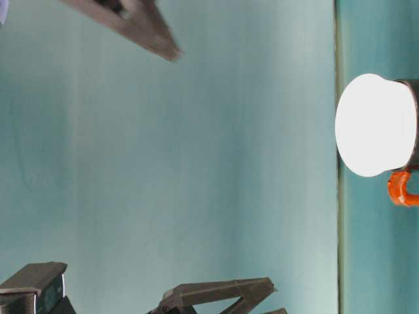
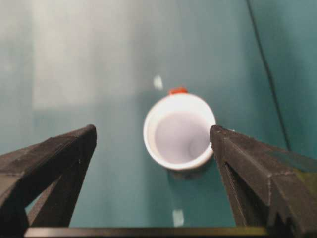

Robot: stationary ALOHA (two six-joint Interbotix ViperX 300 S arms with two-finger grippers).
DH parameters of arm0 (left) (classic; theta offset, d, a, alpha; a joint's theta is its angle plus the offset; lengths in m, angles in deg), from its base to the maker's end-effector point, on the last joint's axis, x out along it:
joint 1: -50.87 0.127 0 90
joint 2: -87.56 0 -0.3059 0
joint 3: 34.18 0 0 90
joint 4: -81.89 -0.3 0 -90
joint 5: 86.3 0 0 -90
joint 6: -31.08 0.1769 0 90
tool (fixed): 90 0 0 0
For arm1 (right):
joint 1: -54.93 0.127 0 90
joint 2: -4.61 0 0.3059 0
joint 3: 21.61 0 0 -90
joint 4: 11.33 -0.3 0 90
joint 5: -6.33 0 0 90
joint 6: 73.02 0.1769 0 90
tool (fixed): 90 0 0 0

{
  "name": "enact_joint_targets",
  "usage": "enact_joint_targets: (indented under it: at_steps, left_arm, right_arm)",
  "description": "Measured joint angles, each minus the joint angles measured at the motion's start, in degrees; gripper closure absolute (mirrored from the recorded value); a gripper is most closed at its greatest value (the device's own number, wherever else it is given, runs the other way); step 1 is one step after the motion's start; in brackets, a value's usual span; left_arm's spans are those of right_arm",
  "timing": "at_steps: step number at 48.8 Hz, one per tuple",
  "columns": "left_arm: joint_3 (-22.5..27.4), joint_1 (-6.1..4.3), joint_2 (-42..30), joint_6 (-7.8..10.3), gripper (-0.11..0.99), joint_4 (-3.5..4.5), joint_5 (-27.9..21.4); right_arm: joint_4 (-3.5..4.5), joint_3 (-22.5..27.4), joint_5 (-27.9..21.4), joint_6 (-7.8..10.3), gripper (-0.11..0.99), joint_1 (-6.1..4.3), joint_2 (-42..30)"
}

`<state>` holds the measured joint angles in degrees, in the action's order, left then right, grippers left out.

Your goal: Put the paper cup into the moved red handle cup holder.

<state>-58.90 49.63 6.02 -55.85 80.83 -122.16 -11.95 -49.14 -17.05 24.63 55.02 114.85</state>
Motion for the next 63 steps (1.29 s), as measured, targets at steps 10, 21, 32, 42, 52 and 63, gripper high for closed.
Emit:
enact_joint_targets:
  at_steps: [10, 21, 32, 42, 52, 63]
  left_arm:
    - [0.0, 0.09, 0.0, 0.0, -0.07, 0.0, 0.0]
    - [0.0, 0.0, 0.0, 0.0, -0.07, -0.09, 0.0]
    - [0.0, -0.09, -0.1, -0.09, -0.07, 0.0, 0.0]
    - [0.0, -0.18, 0.1, -1.41, -0.07, 0.0, 0.0]
    - [-0.2, -0.18, 0.3, -1.41, -0.07, -0.09, 0.0]
    - [-0.2, -0.18, 0.3, -1.41, -0.07, 0.0, 0.0]
  right_arm:
    - [0.0, -4.7, 2.7, -3.87, 0.07, 1.41, 5.6]
    - [-0.09, -7.1, 3.4, -3.87, 0.07, 1.93, 8.4]
    - [-0.18, -7.9, 4.0, -3.78, 0.07, 1.93, 9.2]
    - [-0.26, -8.4, 6.2, -3.78, 0.07, 1.93, 9.3]
    - [-0.26, -9.0, 7.8, -3.78, 0.07, 1.93, 9.3]
    - [-0.26, -9.4, 7.8, -3.78, 0.07, 1.93, 9.4]
